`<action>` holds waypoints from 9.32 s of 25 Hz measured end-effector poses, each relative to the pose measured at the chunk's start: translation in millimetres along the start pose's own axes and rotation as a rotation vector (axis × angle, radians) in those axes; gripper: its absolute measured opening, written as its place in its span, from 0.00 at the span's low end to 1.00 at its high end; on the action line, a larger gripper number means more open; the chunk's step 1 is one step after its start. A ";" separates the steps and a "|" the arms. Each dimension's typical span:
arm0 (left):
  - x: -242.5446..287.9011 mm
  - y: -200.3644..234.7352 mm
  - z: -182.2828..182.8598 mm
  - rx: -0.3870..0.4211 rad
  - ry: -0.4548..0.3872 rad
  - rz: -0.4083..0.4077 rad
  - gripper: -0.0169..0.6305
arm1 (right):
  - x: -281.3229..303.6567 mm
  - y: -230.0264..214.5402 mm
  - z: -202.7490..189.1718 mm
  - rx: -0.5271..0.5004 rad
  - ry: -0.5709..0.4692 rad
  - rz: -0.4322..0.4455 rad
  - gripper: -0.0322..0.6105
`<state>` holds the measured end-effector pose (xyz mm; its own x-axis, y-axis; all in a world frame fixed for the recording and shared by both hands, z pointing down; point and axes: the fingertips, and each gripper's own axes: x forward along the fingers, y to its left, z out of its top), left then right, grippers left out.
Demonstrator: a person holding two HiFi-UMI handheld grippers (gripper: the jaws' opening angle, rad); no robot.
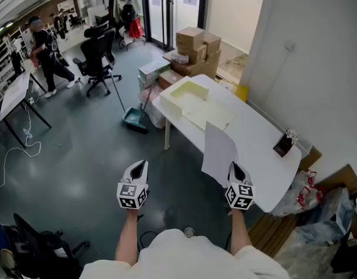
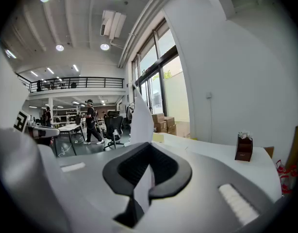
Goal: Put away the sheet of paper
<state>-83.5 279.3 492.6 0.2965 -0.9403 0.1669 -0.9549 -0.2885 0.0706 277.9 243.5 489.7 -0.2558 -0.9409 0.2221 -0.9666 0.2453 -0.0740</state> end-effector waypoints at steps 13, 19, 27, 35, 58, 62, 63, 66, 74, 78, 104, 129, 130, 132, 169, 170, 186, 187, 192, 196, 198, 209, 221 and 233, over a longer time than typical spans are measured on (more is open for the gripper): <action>-4.9 -17.3 -2.8 -0.015 0.006 0.000 0.03 | -8.5 -4.3 -3.6 0.012 -0.004 0.024 0.05; -3.1 -33.4 -4.3 -0.020 0.005 0.007 0.03 | -9.5 -10.7 -2.6 0.023 -0.010 0.050 0.05; 2.2 -50.2 -1.8 -0.019 0.005 0.032 0.03 | -4.8 -18.8 0.4 0.033 -0.016 0.094 0.05; 8.5 -64.3 -14.4 -0.025 0.035 0.031 0.03 | 2.5 -24.5 -8.0 0.042 0.004 0.116 0.05; 167.6 57.8 16.4 -0.038 -0.006 -0.066 0.03 | 171.8 2.7 37.5 0.021 -0.024 0.030 0.05; 194.0 92.6 19.5 -0.045 -0.006 -0.077 0.03 | 206.0 16.7 41.5 0.024 -0.020 0.011 0.05; 199.6 100.3 19.4 -0.048 -0.005 -0.080 0.03 | 213.8 20.7 42.1 0.023 -0.019 0.007 0.05; 215.1 120.5 17.1 -0.053 -0.003 -0.089 0.03 | 234.6 32.0 42.3 0.018 -0.017 0.002 0.05; 231.2 149.8 4.3 -0.073 0.017 -0.102 0.03 | 259.7 46.6 36.7 0.013 0.007 -0.018 0.05; 233.7 155.3 -6.8 -0.084 0.033 -0.106 0.03 | 264.0 48.9 30.9 0.012 0.021 -0.029 0.05; 375.0 199.0 20.8 -0.076 0.029 -0.075 0.03 | 423.5 12.5 80.7 0.000 -0.009 0.010 0.05; 485.0 193.0 37.8 -0.028 0.075 -0.058 0.03 | 531.6 -32.2 94.4 0.087 -0.010 0.064 0.05; 484.6 195.4 34.8 -0.031 0.083 -0.056 0.03 | 531.9 -32.3 91.1 0.090 -0.004 0.062 0.05; 484.8 199.0 30.9 -0.038 0.092 -0.054 0.03 | 531.7 -33.6 85.6 0.095 0.008 0.055 0.05; 500.2 225.8 13.0 -0.032 0.147 -0.184 0.03 | 517.2 -37.3 -10.6 0.205 0.211 -0.145 0.05; 500.4 226.4 12.5 -0.033 0.148 -0.183 0.03 | 516.6 -40.3 -16.2 0.209 0.222 -0.153 0.05; 506.8 227.6 11.7 -0.029 0.156 -0.176 0.03 | 508.7 -85.9 -88.5 0.346 0.374 -0.269 0.05; 506.8 228.3 11.5 -0.029 0.157 -0.175 0.03 | 509.8 -88.5 -89.9 0.360 0.375 -0.273 0.05; 505.8 229.9 11.4 -0.025 0.162 -0.168 0.03 | 517.1 -98.9 -97.1 0.374 0.400 -0.291 0.05; 506.0 232.0 11.7 -0.026 0.162 -0.161 0.03 | 523.9 -102.8 -104.6 0.371 0.423 -0.297 0.05; 506.3 232.5 10.9 -0.025 0.164 -0.157 0.03 | 524.9 -104.8 -106.7 0.359 0.440 -0.311 0.05; 517.1 230.5 10.0 -0.027 0.170 -0.144 0.03 | 539.0 -115.3 -120.7 0.430 0.480 -0.343 0.05; 528.6 230.8 10.5 -0.024 0.182 -0.123 0.03 | 555.9 -133.7 -121.1 0.476 0.477 -0.366 0.05; 531.1 234.8 10.4 -0.021 0.187 -0.107 0.03 | 589.9 -104.3 -116.9 0.485 0.483 -0.291 0.05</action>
<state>-150.4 -289.7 587.6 0.3964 -0.8541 0.3368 -0.9177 -0.3794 0.1182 226.0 -309.8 742.0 -0.0769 -0.7170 0.6928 -0.9098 -0.2338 -0.3430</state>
